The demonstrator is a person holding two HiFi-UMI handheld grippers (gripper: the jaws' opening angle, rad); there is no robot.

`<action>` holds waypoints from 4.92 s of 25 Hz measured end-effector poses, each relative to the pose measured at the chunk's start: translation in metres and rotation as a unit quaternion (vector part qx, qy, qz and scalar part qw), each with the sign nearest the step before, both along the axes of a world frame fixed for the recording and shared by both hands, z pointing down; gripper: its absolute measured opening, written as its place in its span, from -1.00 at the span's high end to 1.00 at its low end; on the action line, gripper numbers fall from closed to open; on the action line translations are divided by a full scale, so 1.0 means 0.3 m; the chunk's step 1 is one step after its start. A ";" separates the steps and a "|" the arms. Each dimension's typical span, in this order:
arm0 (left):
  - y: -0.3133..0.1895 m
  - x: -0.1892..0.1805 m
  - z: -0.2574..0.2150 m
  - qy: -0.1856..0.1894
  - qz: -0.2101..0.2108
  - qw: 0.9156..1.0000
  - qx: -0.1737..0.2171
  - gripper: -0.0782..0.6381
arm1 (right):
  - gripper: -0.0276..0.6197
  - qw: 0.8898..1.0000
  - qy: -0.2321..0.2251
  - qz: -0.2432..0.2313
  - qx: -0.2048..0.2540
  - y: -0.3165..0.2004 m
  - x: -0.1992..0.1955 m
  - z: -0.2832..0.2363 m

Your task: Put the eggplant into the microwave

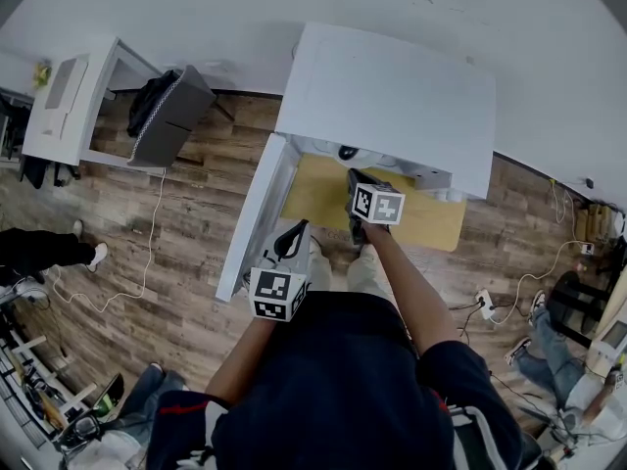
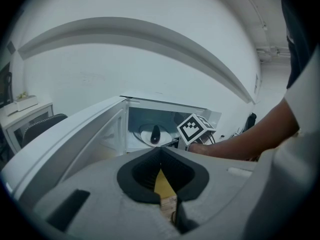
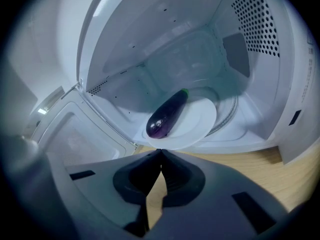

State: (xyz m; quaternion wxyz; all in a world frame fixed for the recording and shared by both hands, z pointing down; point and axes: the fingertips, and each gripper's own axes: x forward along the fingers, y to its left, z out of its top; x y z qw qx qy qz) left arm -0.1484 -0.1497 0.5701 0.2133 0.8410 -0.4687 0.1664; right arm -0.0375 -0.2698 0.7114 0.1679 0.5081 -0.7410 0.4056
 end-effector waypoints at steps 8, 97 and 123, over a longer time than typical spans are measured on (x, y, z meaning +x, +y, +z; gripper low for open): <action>-0.012 -0.012 0.005 -0.006 -0.010 1.000 -0.004 0.74 | 0.88 1.000 0.007 0.002 0.008 -0.061 0.009 -0.004; -0.231 0.099 -0.662 0.031 -0.013 0.969 0.246 0.74 | 0.88 0.917 -0.009 -0.076 0.391 0.130 0.149 -1.200; -0.224 0.071 -0.691 0.030 -0.026 0.966 0.255 0.74 | 0.88 0.916 0.037 -0.074 0.394 0.112 0.174 -1.153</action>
